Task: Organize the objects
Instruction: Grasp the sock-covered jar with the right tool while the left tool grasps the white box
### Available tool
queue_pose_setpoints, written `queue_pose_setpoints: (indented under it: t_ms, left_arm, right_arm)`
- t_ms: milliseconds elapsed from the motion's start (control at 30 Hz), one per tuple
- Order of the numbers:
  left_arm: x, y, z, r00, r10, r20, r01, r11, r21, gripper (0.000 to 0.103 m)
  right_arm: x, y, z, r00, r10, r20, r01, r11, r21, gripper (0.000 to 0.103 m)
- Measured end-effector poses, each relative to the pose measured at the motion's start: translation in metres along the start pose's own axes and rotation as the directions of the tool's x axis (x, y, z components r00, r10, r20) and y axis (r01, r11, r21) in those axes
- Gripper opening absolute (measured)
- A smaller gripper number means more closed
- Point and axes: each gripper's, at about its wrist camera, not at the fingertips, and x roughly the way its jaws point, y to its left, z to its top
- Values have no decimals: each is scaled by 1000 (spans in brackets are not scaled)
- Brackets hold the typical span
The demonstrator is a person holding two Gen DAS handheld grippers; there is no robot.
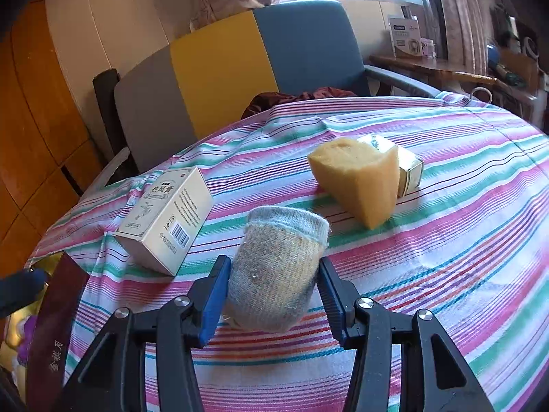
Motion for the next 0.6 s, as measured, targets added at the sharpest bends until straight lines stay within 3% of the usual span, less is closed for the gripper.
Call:
queue_pose_setpoints:
  t_ms: [133,233,300,433,533,567,600]
  left_arm:
    - [41,-13,18,997,56,-58,-53,997,54,75]
    - [58,-17,26,995,81,-63,-78,996,52,75]
    - [70,-19,29,988,140,-62,-135,988,77,75]
    - [84,-14,32,990,132,-50,-129,990,58,75]
    - [92,-7,28,993,101,-55,-99,995,24,63]
    - [94,-4,27,994,87,-58,-87,996,12,53]
    - [94,-2,25,996,70,-58,-71,997,-7,54]
  right_arm:
    - [-1,5,-2,1000,-19,15,20,1000,-24,52]
    - [-1,4,-3,1000,-15,18,15,1000,-19,52]
    - [-2,2,-4,1000,-8,19,9,1000,-12,52]
    - [-2,0,-5,1000,-1,21,1,1000,-2,52]
    - [-1,0,-5,1000,-2,21,2,1000,-1,52]
    - [-1,0,-5,1000,-1,20,1,1000,-2,52]
    - [0,0,-4,1000,0,18,0,1000,-1,52]
